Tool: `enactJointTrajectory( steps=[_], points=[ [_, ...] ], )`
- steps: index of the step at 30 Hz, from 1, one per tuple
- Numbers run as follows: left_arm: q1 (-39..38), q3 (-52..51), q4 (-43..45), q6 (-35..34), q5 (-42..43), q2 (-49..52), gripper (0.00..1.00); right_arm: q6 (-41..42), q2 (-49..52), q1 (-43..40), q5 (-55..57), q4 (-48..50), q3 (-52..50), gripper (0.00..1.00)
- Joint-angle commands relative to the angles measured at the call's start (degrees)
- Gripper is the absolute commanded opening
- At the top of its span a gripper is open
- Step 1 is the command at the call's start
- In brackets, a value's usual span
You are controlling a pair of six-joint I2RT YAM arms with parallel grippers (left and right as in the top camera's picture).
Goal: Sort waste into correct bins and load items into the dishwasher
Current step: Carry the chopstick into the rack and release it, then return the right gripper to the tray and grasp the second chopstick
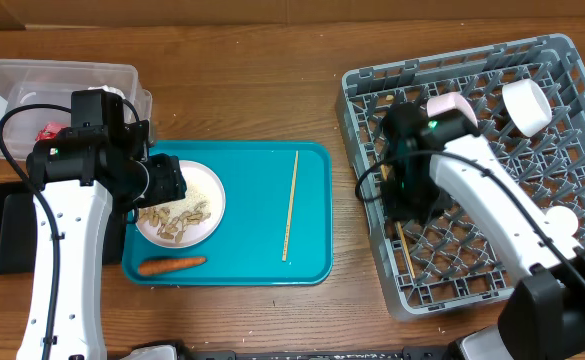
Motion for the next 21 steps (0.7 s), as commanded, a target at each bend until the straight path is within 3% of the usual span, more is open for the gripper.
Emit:
enactJointTrajectory(
  steps=[1, 5, 21],
  points=[
    [-0.5, -0.2, 0.1, -0.2, -0.3, 0.3, 0.68, 1.7, -0.3, 0.6, -4.5, 1.9, 8.8, 0.38],
    [-0.5, -0.2, 0.1, -0.2, -0.4, 0.3, 0.68, 3.0, -0.2, 2.9, -14.4, 9.9, 10.8, 0.45],
    [-0.5, -0.2, 0.1, -0.2, -0.3, 0.3, 0.72, 16.8, 20.6, 19.8, -9.7, 19.2, 10.8, 0.52]
  ],
)
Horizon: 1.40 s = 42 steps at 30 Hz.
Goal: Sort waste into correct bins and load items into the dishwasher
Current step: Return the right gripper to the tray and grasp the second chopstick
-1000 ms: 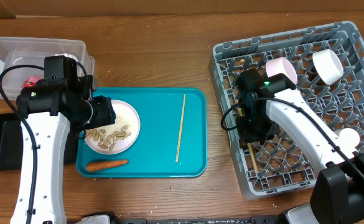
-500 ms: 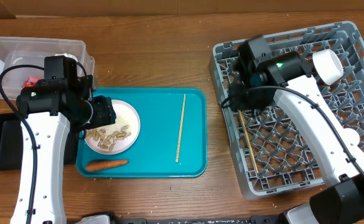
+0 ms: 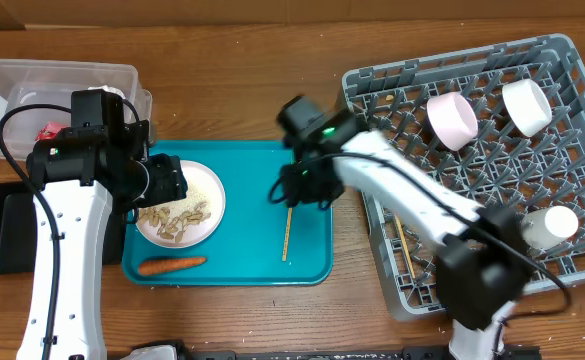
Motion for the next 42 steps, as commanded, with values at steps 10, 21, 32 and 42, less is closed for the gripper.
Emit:
enactJointTrajectory(
  steps=[10, 21, 32, 42],
  points=[
    [-0.5, -0.2, 0.0, -0.2, -0.3, 0.3, 0.72, 9.5, 12.0, 2.9, 5.2, 3.5, 0.5, 0.46],
    [-0.5, -0.2, 0.0, -0.2, -0.3, 0.3, 0.73, 10.1, 15.1, 2.9, 5.7, 2.8, 0.4, 0.12],
    [-0.5, -0.2, 0.0, 0.0, -0.3, 0.3, 0.72, 7.7, 11.0, 1.4, 5.7, -0.3, 2.4, 0.04],
    [-0.5, -0.2, -0.2, 0.0, -0.4, 0.3, 0.72, -1.6, -7.7, -2.2, 18.7, -14.8, 7.0, 0.04]
  ],
)
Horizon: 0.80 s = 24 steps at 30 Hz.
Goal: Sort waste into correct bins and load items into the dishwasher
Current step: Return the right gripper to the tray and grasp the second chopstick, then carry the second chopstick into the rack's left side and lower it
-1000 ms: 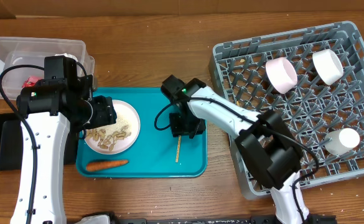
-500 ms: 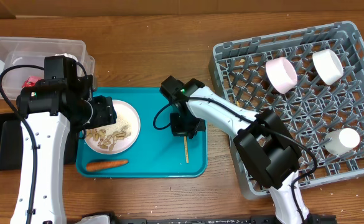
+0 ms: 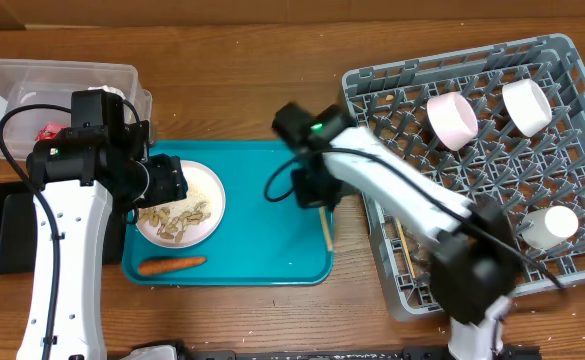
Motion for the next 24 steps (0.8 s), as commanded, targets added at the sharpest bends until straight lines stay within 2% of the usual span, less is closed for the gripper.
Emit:
enactJointTrajectory(
  steps=[1, 6, 11, 18, 24],
  points=[
    [-0.5, -0.1, 0.0, 0.0, -0.4, 0.3, 0.73, -3.7, -9.2, -3.0, 8.5, -4.0, 2.3, 0.04],
    [-0.5, -0.1, -0.1, 0.0, -0.4, 0.3, 0.72, -8.1, -10.6, -8.0, 9.5, -9.5, 2.0, 0.04],
    [-0.5, -0.1, -0.9, 0.0, -0.4, 0.3, 0.72, -8.1, -10.6, -12.9, 10.4, -9.4, -4.6, 0.04],
    [-0.5, -0.1, -0.8, 0.0, -0.3, 0.3, 0.72, -8.1, -10.6, -13.1, 9.9, -5.7, -13.3, 0.04],
    [-0.5, -0.1, -0.7, 0.0, -0.3, 0.3, 0.72, -8.1, -10.6, -12.5, 8.6, -2.9, -16.2, 0.04]
  ],
)
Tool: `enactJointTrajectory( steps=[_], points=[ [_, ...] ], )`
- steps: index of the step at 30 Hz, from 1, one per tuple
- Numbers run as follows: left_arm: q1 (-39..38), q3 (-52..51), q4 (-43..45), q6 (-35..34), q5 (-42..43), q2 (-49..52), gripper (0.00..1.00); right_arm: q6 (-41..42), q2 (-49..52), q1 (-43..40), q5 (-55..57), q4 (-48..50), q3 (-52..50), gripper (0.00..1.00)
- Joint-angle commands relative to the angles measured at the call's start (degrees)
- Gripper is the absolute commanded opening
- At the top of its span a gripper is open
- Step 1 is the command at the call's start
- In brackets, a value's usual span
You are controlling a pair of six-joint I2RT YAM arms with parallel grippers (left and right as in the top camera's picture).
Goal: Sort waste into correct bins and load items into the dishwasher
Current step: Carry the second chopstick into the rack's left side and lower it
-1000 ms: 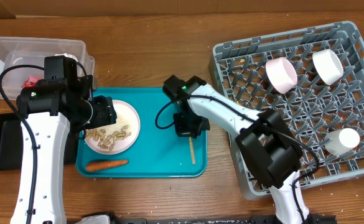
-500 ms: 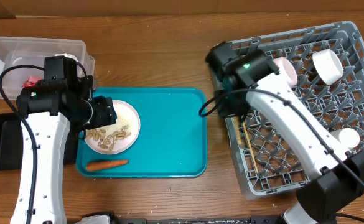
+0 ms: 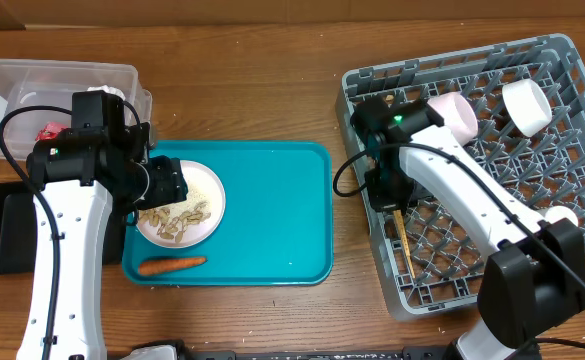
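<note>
My right gripper [image 3: 386, 192] hangs over the left part of the grey dish rack [image 3: 562, 60]. A wooden chopstick [image 3: 403, 245] runs from under it down across the rack grid, and the gripper seems shut on it, though its jaws are hidden. The teal tray [image 3: 272, 210] carries a white plate [image 3: 204, 195] of food scraps and a carrot [image 3: 172, 265]. My left gripper [image 3: 170, 183] sits at the plate's upper left edge, with its fingers hidden by the wrist.
A clear plastic bin [image 3: 57, 75] with a red item stands at the back left. A black bin [image 3: 0, 232] lies at the left edge. A pink cup [image 3: 452, 116] and two white cups [image 3: 525, 105] [image 3: 557, 217] sit in the rack.
My right gripper has moved from the tray's right side to the rack's left part, taking the chopstick with it. The left arm has not moved.
My right gripper was over the rack, where one chopstick lay, while another lay on the tray. Then it was down at the tray's chopstick, then held it lifted at the tray's right edge. Now it is back over the rack. The left arm stayed at the plate throughout.
</note>
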Motion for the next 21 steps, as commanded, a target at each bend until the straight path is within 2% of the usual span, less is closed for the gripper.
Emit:
enactJointTrajectory(
  steps=[1, 4, 6, 7, 11, 15, 21],
  points=[
    [-0.5, -0.1, 0.1, 0.0, -0.4, 0.3, 0.72, -0.3, -0.1, 0.6, -0.5, 1.4, -1.3, 0.04],
    [-0.5, -0.1, 0.1, 0.0, -0.3, 0.3, 0.72, -0.3, -0.1, 0.6, -0.5, 2.3, -1.4, 0.08],
    [-0.5, -0.1, 0.0, 0.0, -0.3, 0.3, 0.72, -0.3, -0.1, 0.6, -0.5, 2.5, -1.4, 0.25],
    [-0.5, -0.1, 0.0, 0.0, -0.3, 0.3, 0.72, -0.3, -0.1, 0.6, -0.5, 2.6, -1.4, 0.28],
    [-0.5, -0.1, 0.0, 0.0, -0.3, 0.3, 0.72, -0.3, -0.1, 0.6, -1.2, 2.7, -1.4, 0.28],
    [-0.5, -0.1, 0.0, 0.0, -0.3, 0.3, 0.72, -0.4, -0.1, 0.6, -3.3, 3.2, -1.4, 0.24],
    [-0.5, -0.1, 0.0, 0.0, -0.3, 0.3, 0.72, -7.5, -0.1, 0.6, -18.3, 7.5, -1.4, 0.22]
  ],
)
